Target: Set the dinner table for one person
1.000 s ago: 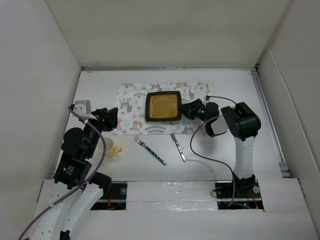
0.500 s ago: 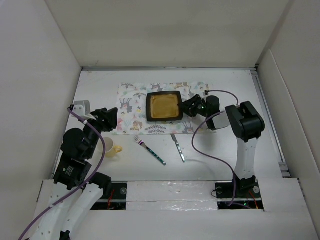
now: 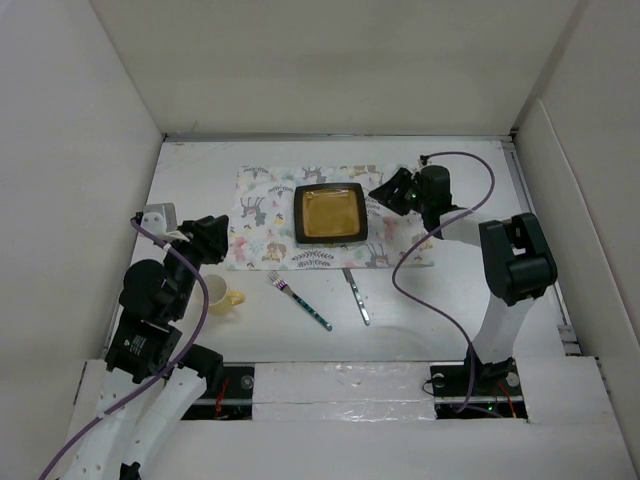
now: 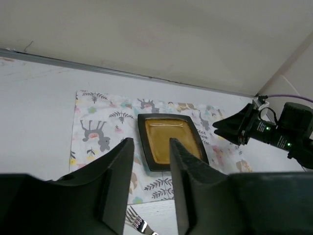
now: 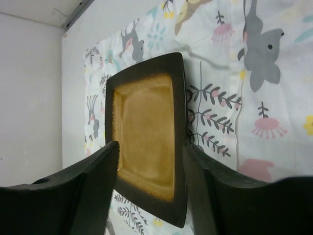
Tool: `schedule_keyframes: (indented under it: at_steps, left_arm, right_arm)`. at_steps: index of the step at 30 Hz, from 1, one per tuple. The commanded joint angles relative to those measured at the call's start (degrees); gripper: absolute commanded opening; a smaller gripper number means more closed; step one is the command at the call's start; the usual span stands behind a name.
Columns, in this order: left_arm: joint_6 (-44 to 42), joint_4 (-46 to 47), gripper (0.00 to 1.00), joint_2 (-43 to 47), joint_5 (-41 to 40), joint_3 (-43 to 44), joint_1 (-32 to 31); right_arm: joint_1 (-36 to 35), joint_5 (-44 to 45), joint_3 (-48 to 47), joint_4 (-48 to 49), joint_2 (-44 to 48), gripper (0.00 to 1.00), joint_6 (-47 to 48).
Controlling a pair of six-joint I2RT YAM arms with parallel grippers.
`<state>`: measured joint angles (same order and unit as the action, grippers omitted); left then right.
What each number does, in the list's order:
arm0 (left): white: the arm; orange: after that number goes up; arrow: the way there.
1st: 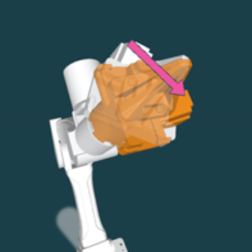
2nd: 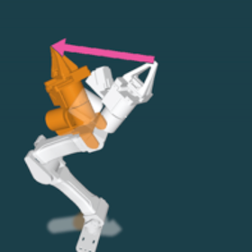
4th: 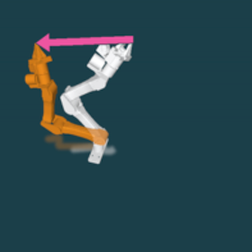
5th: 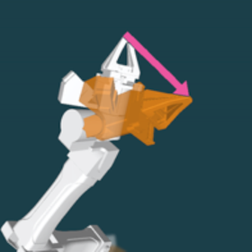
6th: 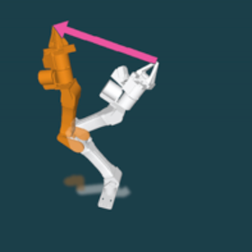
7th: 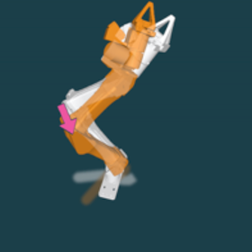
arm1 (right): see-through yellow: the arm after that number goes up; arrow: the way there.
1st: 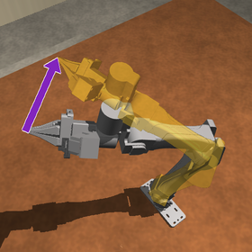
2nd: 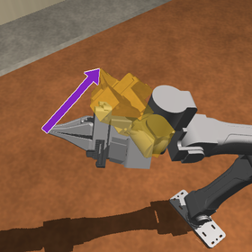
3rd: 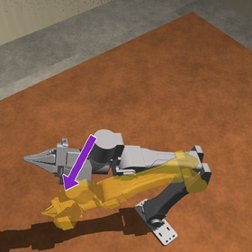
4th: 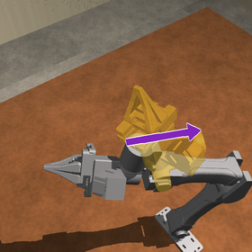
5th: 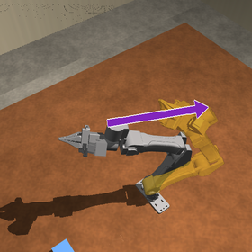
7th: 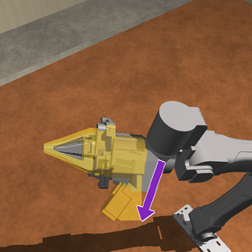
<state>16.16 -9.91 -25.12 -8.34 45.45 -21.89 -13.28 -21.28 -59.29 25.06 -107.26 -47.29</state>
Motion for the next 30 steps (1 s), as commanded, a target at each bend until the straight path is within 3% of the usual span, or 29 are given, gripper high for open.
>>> schedule_keyframes:
  at_steps: [1, 2, 3, 4, 5, 9, 11, 13, 14, 15, 16, 17, 20, 30]
  left_arm:
    - [0.36, 2.0, 0.29, 0.87, -1.24, -0.01, 0.36]
    - [0.45, 1.91, 0.21, 0.95, -1.42, -0.1, 0.36]
    - [0.45, 2.09, 0.15, 1.22, -2.11, -0.19, 0.36]
    - [0.45, 2.18, 0.1, 1.22, -2.73, -0.1, 0.36]
    - [0.62, 1.92, 0.0, 1.22, -3.26, -0.19, 0.36]
    - [1.41, 1.91, 0.0, 2.71, -5.89, -0.36, 0.36]
    - [1.85, 2.0, 0.01, 4.03, -8.53, -0.71, 0.36]
    - [2.73, 1.39, 0.14, 5.08, -10.81, -0.98, 0.36]
    - [2.91, 1.47, 0.26, 5.52, -11.26, -0.98, 0.36]
    - [3.0, 1.91, 0.32, 5.96, -11.7, -1.33, 0.36]
    - [3.08, 1.91, 0.36, 6.75, -13.01, -1.5, 0.36]
    - [3.35, 2.09, 0.45, 7.19, -13.19, -1.59, 0.36]
    - [3.7, 2.26, 0.53, 8.51, -14.42, -2.03, 0.36]
    - [3.44, 2.27, 0.56, 8.95, -15.48, -2.47, 0.36]
  right_arm:
    - [-0.61, 2.37, 0.39, -4.24, 2.57, 0.48, 4.04]
    - [-0.61, 2.73, 1.53, -3.1, 3.8, 0.35, 5.09]
    - [-1.74, 2.47, 3.28, -1.17, 7.03, 0.11, 5.88]
    - [-2.62, 2.38, 3.74, -0.98, 8.72, 0.01, 7.54]
    - [-3.85, 2.56, 3.65, -1.85, 10.3, 0.0, 12.35]
    - [-16.48, 7.38, 2.51, -6.95, 18.22, 0.0, 25.73]
    - [-26.15, 8.44, 4.0, -6.25, 21.39, 0.0, 31.35]
    - [-32.66, 10.72, 4.79, -4.85, 22.45, 0.24, 34.61]
    - [-38.08, 11.43, 4.88, -4.76, 22.27, 0.4, 36.46]
    - [-40.49, 11.87, 4.97, -3.02, 21.75, 0.67, 37.09]
    - [-42.42, 11.26, 4.8, -1.69, 20.61, 0.72, 37.7]
    - [-44.79, 9.95, 3.23, -1.16, 17.3, 0.75, 39.01]
    - [-47.1, 6.78, -3.6, -3.25, 11.57, 0.78, 41.38]
    - [-52.11, 5.73, -20.69, -14.16, -6.11, 0.79, 49.66]
